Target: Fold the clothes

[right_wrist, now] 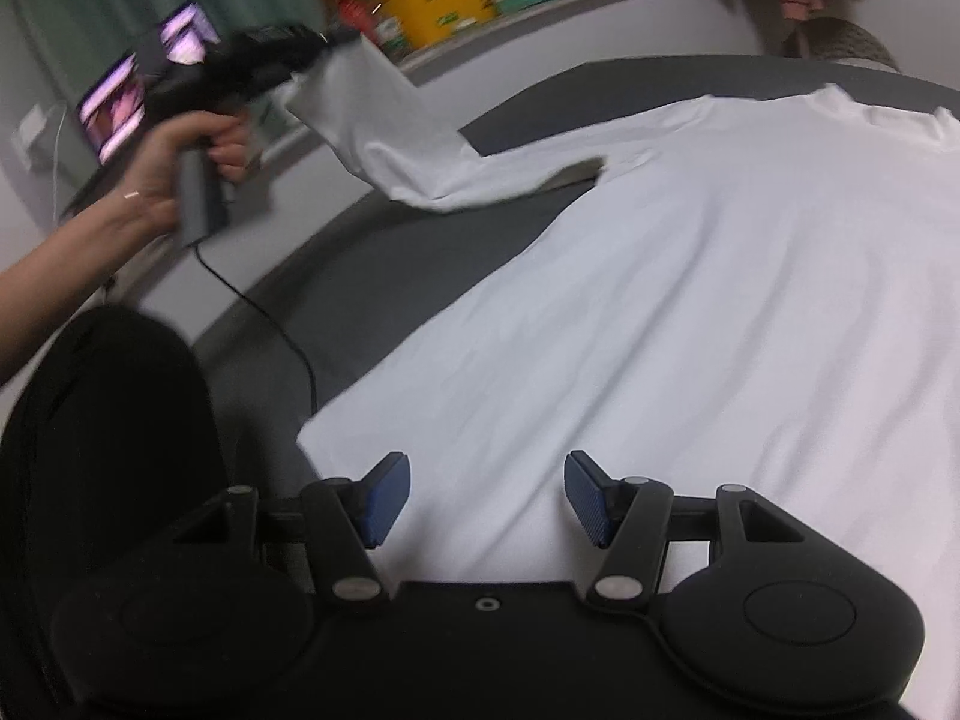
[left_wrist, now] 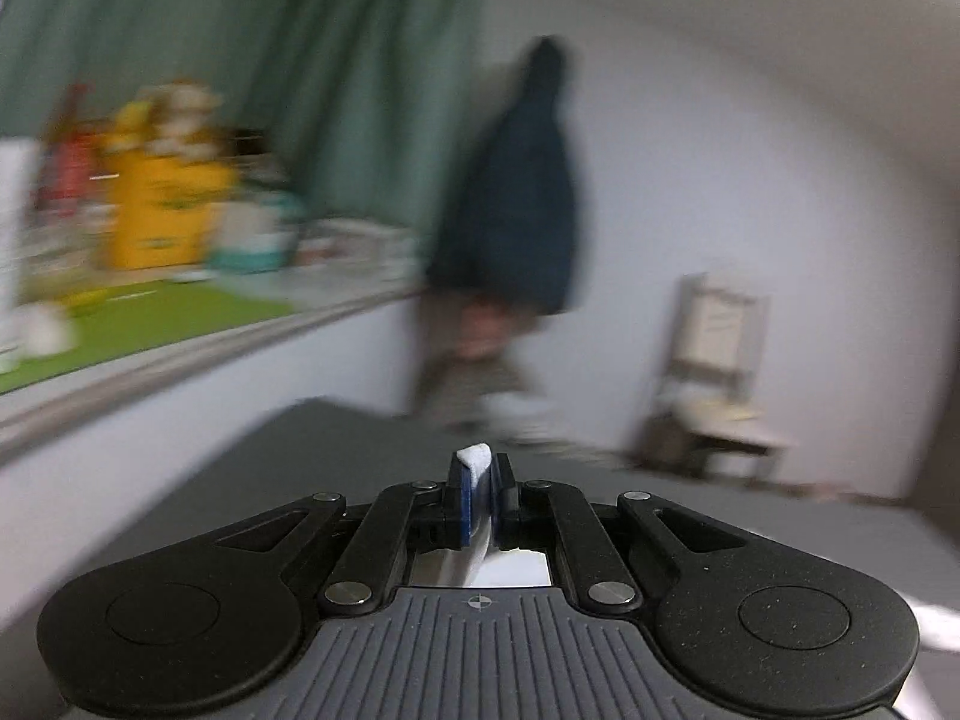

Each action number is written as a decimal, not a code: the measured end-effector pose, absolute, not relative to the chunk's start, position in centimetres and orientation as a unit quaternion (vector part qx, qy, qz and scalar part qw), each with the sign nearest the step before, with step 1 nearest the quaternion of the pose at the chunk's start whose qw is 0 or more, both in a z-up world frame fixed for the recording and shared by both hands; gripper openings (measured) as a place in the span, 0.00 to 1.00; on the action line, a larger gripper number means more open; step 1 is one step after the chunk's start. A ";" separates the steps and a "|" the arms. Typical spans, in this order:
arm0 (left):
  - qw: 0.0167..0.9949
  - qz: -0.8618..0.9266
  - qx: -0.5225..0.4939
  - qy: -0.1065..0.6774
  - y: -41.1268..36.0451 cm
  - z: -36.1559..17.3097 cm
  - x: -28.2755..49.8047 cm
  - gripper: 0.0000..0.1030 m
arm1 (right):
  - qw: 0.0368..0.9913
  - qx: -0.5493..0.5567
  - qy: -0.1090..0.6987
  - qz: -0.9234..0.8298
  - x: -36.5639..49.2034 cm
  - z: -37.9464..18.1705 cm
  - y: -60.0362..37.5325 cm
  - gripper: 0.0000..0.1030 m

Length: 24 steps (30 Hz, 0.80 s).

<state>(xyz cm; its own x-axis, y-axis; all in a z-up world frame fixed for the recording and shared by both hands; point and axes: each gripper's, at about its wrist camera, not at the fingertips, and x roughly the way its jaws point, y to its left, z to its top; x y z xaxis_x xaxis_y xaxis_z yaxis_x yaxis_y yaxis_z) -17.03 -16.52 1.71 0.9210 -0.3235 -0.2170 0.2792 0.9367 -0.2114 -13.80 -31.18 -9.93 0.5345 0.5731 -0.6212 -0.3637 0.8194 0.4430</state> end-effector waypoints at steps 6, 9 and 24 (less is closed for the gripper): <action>0.940 -0.297 -0.112 0.122 -28.8 4.3 -22.2 0.05 | 0.896 0.200 0.338 0.207 -14.3 -7.8 -36.0 0.55; 0.924 -0.335 -0.115 0.142 -34.8 2.2 -25.1 0.05 | 0.913 0.238 0.293 0.155 -14.8 -6.7 -39.8 0.55; 0.883 -0.404 0.131 0.200 -49.4 -6.5 -33.4 0.05 | 0.795 0.493 0.326 0.136 -13.6 -10.6 -50.5 0.63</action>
